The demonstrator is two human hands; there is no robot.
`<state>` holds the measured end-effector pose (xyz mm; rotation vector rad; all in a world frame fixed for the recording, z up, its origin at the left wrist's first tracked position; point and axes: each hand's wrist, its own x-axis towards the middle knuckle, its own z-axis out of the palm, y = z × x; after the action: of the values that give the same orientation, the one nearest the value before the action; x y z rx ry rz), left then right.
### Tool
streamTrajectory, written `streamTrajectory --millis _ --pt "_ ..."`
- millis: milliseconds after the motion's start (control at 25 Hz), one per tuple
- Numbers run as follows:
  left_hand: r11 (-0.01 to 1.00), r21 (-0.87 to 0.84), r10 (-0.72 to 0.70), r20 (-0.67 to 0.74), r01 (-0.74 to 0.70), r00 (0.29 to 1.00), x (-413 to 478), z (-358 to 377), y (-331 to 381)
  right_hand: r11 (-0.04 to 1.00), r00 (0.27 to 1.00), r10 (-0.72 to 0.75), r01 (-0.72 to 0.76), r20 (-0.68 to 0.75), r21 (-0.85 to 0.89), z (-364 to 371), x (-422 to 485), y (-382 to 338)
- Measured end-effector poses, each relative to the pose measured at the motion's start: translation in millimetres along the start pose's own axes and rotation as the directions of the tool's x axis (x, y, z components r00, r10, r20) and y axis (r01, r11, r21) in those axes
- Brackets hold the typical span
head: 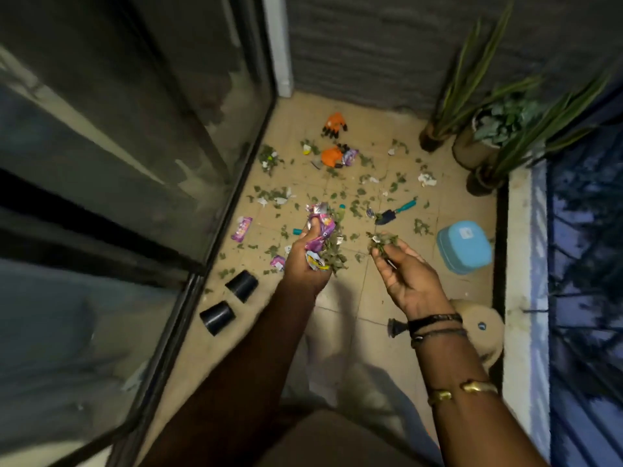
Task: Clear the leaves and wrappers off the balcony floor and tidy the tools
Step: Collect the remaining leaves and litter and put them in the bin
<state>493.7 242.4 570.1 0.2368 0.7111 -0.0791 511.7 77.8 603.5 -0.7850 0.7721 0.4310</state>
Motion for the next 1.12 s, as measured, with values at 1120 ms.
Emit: streamTrajectory --millis 1120 --pt "0.185 -0.373 0.555 -0.724 -0.909 0.41 -672 -525 -114 0.171 0.537 0.843 -0.22 0.027 -0.96 -163 -483 537"
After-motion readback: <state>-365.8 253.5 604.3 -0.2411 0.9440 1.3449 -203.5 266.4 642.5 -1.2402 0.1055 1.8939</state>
